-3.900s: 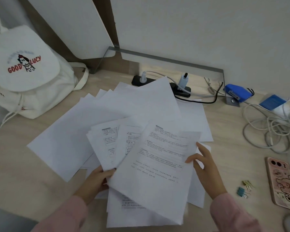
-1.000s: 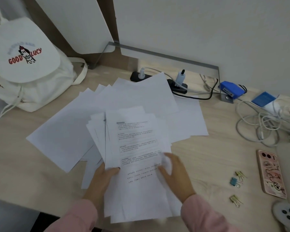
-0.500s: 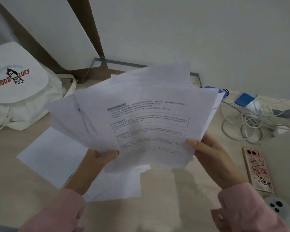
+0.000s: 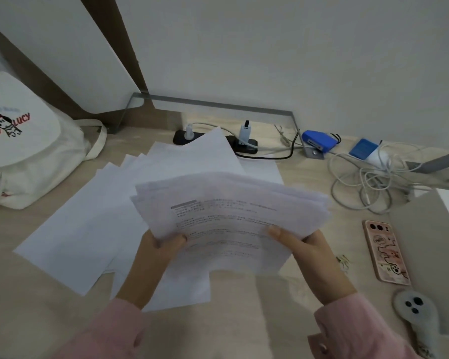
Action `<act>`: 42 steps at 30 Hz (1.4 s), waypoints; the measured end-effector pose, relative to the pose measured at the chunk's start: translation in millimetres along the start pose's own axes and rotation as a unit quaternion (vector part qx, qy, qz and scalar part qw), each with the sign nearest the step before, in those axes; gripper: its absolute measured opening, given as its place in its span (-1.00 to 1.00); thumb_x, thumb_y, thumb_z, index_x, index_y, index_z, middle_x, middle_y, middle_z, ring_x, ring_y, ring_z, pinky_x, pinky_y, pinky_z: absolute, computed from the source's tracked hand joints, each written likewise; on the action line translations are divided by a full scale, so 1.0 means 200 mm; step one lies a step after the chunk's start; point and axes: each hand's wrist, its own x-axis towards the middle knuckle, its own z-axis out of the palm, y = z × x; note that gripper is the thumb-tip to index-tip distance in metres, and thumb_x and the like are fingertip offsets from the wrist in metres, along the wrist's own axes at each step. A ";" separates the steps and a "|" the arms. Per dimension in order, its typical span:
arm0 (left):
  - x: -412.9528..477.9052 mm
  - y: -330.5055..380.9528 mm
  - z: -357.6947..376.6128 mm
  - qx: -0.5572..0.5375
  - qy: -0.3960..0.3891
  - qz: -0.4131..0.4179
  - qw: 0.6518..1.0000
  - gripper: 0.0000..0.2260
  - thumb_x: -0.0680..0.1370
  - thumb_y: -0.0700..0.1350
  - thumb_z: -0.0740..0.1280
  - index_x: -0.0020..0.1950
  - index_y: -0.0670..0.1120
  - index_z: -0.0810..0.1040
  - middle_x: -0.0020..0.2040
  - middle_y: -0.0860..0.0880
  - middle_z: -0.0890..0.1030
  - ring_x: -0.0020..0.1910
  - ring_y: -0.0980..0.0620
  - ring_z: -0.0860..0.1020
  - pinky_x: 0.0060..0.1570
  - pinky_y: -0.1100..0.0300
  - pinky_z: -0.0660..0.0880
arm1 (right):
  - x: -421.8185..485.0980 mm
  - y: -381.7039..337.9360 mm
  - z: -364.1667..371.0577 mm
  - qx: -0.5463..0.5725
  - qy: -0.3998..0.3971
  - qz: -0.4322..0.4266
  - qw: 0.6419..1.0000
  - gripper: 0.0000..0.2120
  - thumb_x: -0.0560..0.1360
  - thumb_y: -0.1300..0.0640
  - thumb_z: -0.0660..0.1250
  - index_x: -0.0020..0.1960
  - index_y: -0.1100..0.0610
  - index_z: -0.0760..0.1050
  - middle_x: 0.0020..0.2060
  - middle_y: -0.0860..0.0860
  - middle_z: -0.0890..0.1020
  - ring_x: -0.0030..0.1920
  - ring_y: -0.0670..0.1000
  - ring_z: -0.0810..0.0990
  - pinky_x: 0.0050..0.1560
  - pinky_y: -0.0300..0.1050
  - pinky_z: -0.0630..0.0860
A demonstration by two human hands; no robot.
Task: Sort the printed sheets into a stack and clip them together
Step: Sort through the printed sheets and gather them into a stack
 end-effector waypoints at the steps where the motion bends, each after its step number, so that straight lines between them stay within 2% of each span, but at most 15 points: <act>1: -0.02 0.01 -0.01 -0.003 0.008 0.015 1.000 -0.75 0.29 -0.14 0.32 -0.05 -0.02 0.56 -0.22 0.12 0.68 -0.21 0.27 0.61 -0.26 0.44 0.51 | -0.01 -0.01 -0.01 0.008 0.010 -0.012 1.000 -0.66 0.27 0.09 0.42 0.03 0.12 0.58 -0.09 -0.08 0.72 -0.05 -0.11 0.67 -0.15 -0.34 0.56; 3: -0.05 0.01 -0.03 -0.002 0.019 0.028 0.999 -0.74 0.29 -0.12 0.34 -0.04 -0.08 0.54 -0.17 0.01 0.63 -0.21 0.25 0.59 -0.25 0.45 0.50 | -0.02 0.01 -0.05 -0.005 0.031 -0.019 0.999 -0.50 0.21 -0.04 0.49 0.07 0.16 0.55 -0.08 -0.09 0.71 -0.05 -0.14 0.66 -0.15 -0.38 0.54; 6: -0.05 -0.06 0.01 0.012 0.009 -0.001 1.000 -0.78 0.35 -0.17 0.37 -0.02 -0.03 0.52 -0.12 0.02 0.62 -0.22 0.31 0.59 -0.25 0.44 0.51 | 0.01 0.13 -0.06 -0.042 0.061 0.025 0.997 -0.71 0.33 0.15 0.43 0.05 0.07 0.54 -0.13 -0.18 0.71 -0.05 -0.17 0.65 -0.08 -0.30 0.58; 10: -0.03 -0.09 0.12 0.030 0.001 -0.013 0.999 -0.72 0.23 -0.02 0.35 -0.16 -0.15 0.51 -0.23 -0.08 0.55 -0.21 0.05 0.50 -0.26 0.29 0.45 | 0.03 0.20 0.02 -0.064 0.103 0.011 0.993 -0.80 0.46 0.26 0.33 0.04 0.05 0.55 -0.10 -0.12 0.69 -0.02 -0.14 0.63 -0.13 -0.35 0.55; 13: -0.03 -0.09 0.12 0.025 0.015 -0.007 1.000 -0.91 0.38 -0.14 0.37 -0.29 -0.10 0.48 -0.42 0.08 0.51 -0.40 0.19 0.47 -0.33 0.39 0.41 | 0.00 0.18 0.01 -0.022 0.135 -0.020 0.990 -0.77 0.48 0.35 0.22 0.05 0.13 0.54 -0.13 -0.10 0.65 -0.13 -0.22 0.61 -0.19 -0.39 0.52; 15: -0.04 -0.13 0.09 0.050 0.037 -0.015 0.998 -0.74 0.45 -0.24 0.35 -0.38 -0.05 0.37 -0.52 0.12 0.39 -0.51 0.23 0.35 -0.41 0.38 0.32 | -0.02 0.21 -0.01 -0.024 0.141 -0.001 0.990 -0.74 0.48 0.39 0.18 -0.01 0.11 0.52 -0.15 -0.08 0.62 -0.15 -0.22 0.59 -0.20 -0.40 0.50; 18: -0.05 -0.18 0.11 0.068 0.002 -0.055 0.996 -0.82 0.50 -0.21 0.32 -0.22 0.05 0.49 -0.32 0.16 0.54 -0.30 0.24 0.49 -0.29 0.44 0.38 | -0.03 0.26 -0.02 -0.050 0.130 0.059 0.989 -0.73 0.49 0.38 0.18 -0.07 0.03 0.50 -0.12 -0.06 0.59 -0.06 -0.08 0.54 -0.15 -0.31 0.47; 21: -0.05 -0.19 0.14 0.066 -0.018 -0.056 0.996 -0.74 0.53 -0.24 0.29 -0.01 0.16 0.49 -0.05 0.19 0.60 -0.13 0.35 0.57 -0.20 0.51 0.47 | -0.04 0.25 -0.06 -0.050 0.140 0.052 0.987 -0.76 0.50 0.32 0.22 -0.01 0.03 0.54 -0.13 -0.14 0.66 -0.15 -0.20 0.62 -0.24 -0.40 0.51; 23: -0.05 -0.19 0.16 0.064 -0.029 -0.056 0.996 -0.74 0.53 -0.24 0.28 0.04 0.15 0.50 -0.07 0.23 0.63 -0.12 0.39 0.58 -0.19 0.51 0.48 | -0.06 0.25 -0.11 -0.063 0.152 0.065 0.984 -0.78 0.49 0.32 0.23 -0.02 0.07 0.55 -0.15 -0.10 0.68 -0.16 -0.13 0.64 -0.26 -0.35 0.53; 26: -0.04 -0.23 0.19 0.081 -0.044 -0.104 0.990 -0.84 0.55 -0.19 0.27 0.06 0.03 0.53 -0.03 0.13 0.65 -0.03 0.16 0.62 -0.14 0.34 0.52 | -0.08 0.30 -0.19 -0.106 0.170 0.135 0.970 -0.83 0.50 0.33 0.21 -0.12 0.13 0.53 -0.17 0.05 0.64 -0.16 0.03 0.60 -0.19 -0.15 0.52; 30: -0.02 -0.38 0.24 0.117 -0.091 -0.184 0.972 -0.87 0.57 -0.20 0.22 0.02 0.01 0.49 0.05 -0.01 0.62 -0.06 0.09 0.58 -0.26 0.36 0.44 | -0.10 0.45 -0.29 -0.170 0.198 0.212 0.942 -0.85 0.50 0.33 0.17 -0.21 0.22 0.44 -0.28 0.10 0.55 -0.29 0.04 0.48 -0.32 -0.17 0.39; 34: 0.00 -0.50 0.27 0.125 -0.110 -0.231 0.959 -0.78 0.56 -0.27 0.19 0.00 0.05 0.47 0.08 -0.02 0.60 -0.05 0.09 0.57 -0.17 0.30 0.49 | -0.10 0.57 -0.34 -0.211 0.212 0.249 0.921 -0.90 0.50 0.29 0.15 -0.12 0.21 0.44 -0.21 0.14 0.53 -0.20 0.08 0.46 -0.28 -0.16 0.34; 38: 0.03 -0.54 0.26 0.129 -0.136 -0.247 0.951 -0.75 0.55 -0.25 0.20 0.05 0.10 0.47 0.12 0.02 0.58 0.08 0.06 0.56 0.08 0.17 0.51 | -0.07 0.61 -0.36 -0.230 0.227 0.258 0.910 -0.84 0.54 0.26 0.14 0.08 0.15 0.41 -0.21 0.02 0.54 -0.19 0.03 0.49 -0.28 -0.18 0.38; 40: 0.04 -0.54 0.25 0.136 -0.135 -0.248 0.950 -0.76 0.55 -0.24 0.20 0.07 0.09 0.48 0.10 0.04 0.58 0.08 0.09 0.55 0.14 0.14 0.49 | -0.07 0.62 -0.37 -0.234 0.239 0.262 0.905 -0.73 0.54 0.25 0.15 0.23 0.14 0.36 -0.10 0.05 0.55 -0.08 0.09 0.53 -0.15 -0.10 0.44; 42: 0.05 -0.53 0.21 0.139 -0.123 -0.242 0.953 -0.78 0.56 -0.23 0.20 0.09 0.07 0.46 0.08 0.06 0.56 0.06 0.14 0.52 0.08 0.22 0.46 | -0.05 0.61 -0.37 -0.261 0.243 0.253 0.900 -0.63 0.53 0.27 0.16 0.33 0.16 0.30 0.07 0.12 0.53 0.04 0.11 0.50 0.00 -0.04 0.46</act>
